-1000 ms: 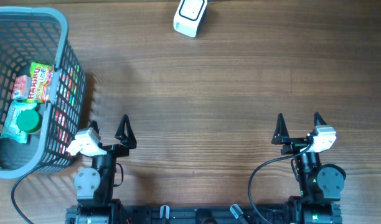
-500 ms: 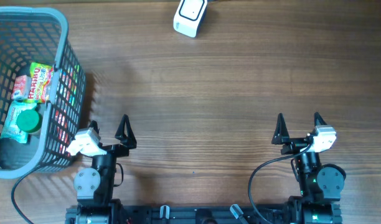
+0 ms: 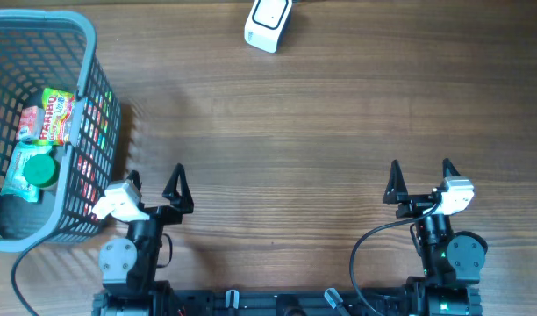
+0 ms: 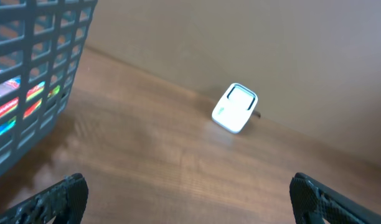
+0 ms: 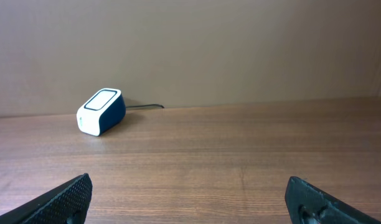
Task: Scan the item barcode
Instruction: 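Reach the left gripper into the basket and grasp the green-capped bottle, then lift the bottle out and place it upright on the table center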
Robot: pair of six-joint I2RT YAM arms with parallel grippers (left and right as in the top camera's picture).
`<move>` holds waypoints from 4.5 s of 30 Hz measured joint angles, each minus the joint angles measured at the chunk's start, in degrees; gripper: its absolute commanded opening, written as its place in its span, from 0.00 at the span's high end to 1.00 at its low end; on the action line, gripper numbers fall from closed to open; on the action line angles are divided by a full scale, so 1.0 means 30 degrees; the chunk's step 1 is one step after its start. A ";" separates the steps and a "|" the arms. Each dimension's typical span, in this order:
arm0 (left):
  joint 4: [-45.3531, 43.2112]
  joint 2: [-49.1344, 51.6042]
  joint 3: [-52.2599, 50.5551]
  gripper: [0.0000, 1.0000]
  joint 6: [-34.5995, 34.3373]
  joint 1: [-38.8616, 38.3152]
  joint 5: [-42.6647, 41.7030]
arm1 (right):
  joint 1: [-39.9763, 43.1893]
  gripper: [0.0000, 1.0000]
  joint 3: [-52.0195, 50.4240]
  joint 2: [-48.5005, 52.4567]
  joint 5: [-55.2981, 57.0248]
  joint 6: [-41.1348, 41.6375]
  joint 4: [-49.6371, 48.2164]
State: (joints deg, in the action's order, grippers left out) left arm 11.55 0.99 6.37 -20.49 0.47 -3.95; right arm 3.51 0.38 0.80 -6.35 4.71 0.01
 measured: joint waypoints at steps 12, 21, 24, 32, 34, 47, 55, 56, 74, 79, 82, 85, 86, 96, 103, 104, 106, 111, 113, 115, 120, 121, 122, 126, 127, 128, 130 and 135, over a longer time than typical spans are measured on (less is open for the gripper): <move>0.3512 0.9500 0.8918 0.00 0.0925 0.0000 -0.2652 | 0.0000 0.00 0.0000 0.0066 0.0007 0.0000 0.0000; 0.5625 1.5730 1.7915 0.00 0.3934 0.0000 -0.3563 | 0.0000 0.00 0.0000 0.0073 0.0007 0.0000 0.0000; 0.5581 1.7828 2.0043 0.00 0.4306 0.0000 -0.3191 | 0.0000 0.00 0.0000 0.0073 0.0007 0.0000 -0.0007; 0.6484 2.0174 2.1332 0.00 0.6076 0.0000 -0.2914 | 0.0000 0.00 0.0000 0.0073 0.0007 0.0000 -0.0007; 0.6258 2.0531 2.1332 0.00 0.6237 0.0000 -0.2215 | 0.0000 0.00 0.0000 0.0073 0.0007 0.0000 0.0000; 1.3464 2.4181 2.7809 0.00 -0.0328 1.0826 0.1719 | 0.0000 0.00 0.0000 0.0073 0.0015 0.0000 0.0000; 1.7318 2.7460 2.7882 0.00 -0.2331 1.2779 0.2273 | 0.0000 0.00 0.0000 0.0073 0.0015 0.0000 0.0000; 1.7333 2.8727 2.7882 0.00 -0.2732 1.2779 0.2317 | 0.0000 0.00 0.0000 0.0073 0.0015 0.0000 0.0000; 1.7937 3.6093 2.7787 0.00 -0.4160 1.2779 0.2608 | 0.0000 0.00 0.0000 0.0073 0.0015 0.0000 -0.0007; 1.7894 3.7514 2.7787 0.01 -0.4284 1.2779 0.3038 | 0.0000 0.00 0.0000 0.0073 0.0022 0.0000 -0.0007; 1.7894 3.7987 2.7787 0.23 -0.4371 1.2779 0.3147 | 0.0000 0.00 0.0000 0.0073 0.0015 0.0000 -0.0007; 1.8076 3.8206 2.7787 0.31 -0.4371 1.2779 0.3235 | 0.0000 0.00 0.0000 0.0073 0.0015 0.0000 0.0000; 1.8236 3.8206 2.7787 0.34 -0.4393 1.2779 0.3242 | 0.0000 0.00 0.0000 0.0073 0.0015 0.0000 -0.0007; 1.9169 3.8184 2.7897 0.43 -0.4415 1.2779 0.3228 | 0.0000 0.00 0.0000 0.0073 0.0015 0.0000 0.0000; 2.1427 3.6013 3.3944 0.41 -0.4415 1.2779 0.0423 | 0.0000 0.00 0.0000 0.0073 0.0015 0.0000 0.0000; 2.1391 3.5219 3.4847 0.42 -0.4422 1.2779 -0.0313 | 0.0000 0.00 0.0000 0.0073 0.0015 0.0000 -0.0007; 2.0640 3.3106 3.6712 0.42 -0.4430 1.2772 -0.3271 | 0.0000 0.00 0.0000 0.0073 0.0015 0.0000 0.0000; 1.8994 2.8633 3.7390 0.41 -0.4998 0.9063 -0.6914 | 0.0000 0.00 0.0000 0.0073 0.0015 0.0000 -0.0007; 1.8549 2.8531 3.7419 0.41 -0.4728 0.4269 -0.7563 | 0.0000 0.00 0.0000 0.0073 0.0022 0.0000 0.0000; 1.8294 2.9245 3.7419 0.41 -0.3177 0.0255 -0.7155 | 0.0000 0.00 0.0000 0.0087 0.0073 0.0000 0.0000; 2.0553 3.3711 3.7448 0.38 0.3534 -0.8225 -0.3621 | 0.0000 0.00 0.0000 0.0087 0.0073 0.0000 0.0000; 2.1332 3.5153 3.7463 0.38 0.5719 -0.9304 -0.2980 | 0.0000 0.00 0.0000 0.0080 0.0073 0.0000 0.0000; 2.1551 3.5955 3.7434 0.38 0.6717 -0.9777 -0.2688 | 0.0000 0.00 0.0000 0.0087 0.0073 0.0000 0.0000; 2.1857 3.9743 3.7434 0.40 0.9697 -1.1176 -0.0991 | 0.0000 0.00 0.0000 0.0087 0.0073 0.0000 0.0000; 2.1799 4.0756 3.7434 0.40 1.0069 -1.1329 -0.0794 | 0.0000 0.00 0.0000 0.0087 0.0073 0.0000 -0.0007; 2.1748 4.1477 3.7434 0.40 1.0287 -1.1380 -0.0619 | 0.0000 0.00 0.0000 0.0087 0.0073 0.0000 0.0000; 2.1675 4.3401 3.7434 0.38 1.0652 -1.1387 -0.0386 | 0.0000 0.00 0.0000 0.0087 0.0073 0.0000 0.0000; 2.1668 4.4712 3.7434 0.15 1.0834 -1.1402 0.0109 | 0.0000 0.00 0.0000 0.0087 0.0073 0.0000 -0.0007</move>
State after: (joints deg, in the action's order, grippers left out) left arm 76.55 135.13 118.67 12.01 -33.74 -3.62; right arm 3.51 0.38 1.06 -6.13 4.71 -0.01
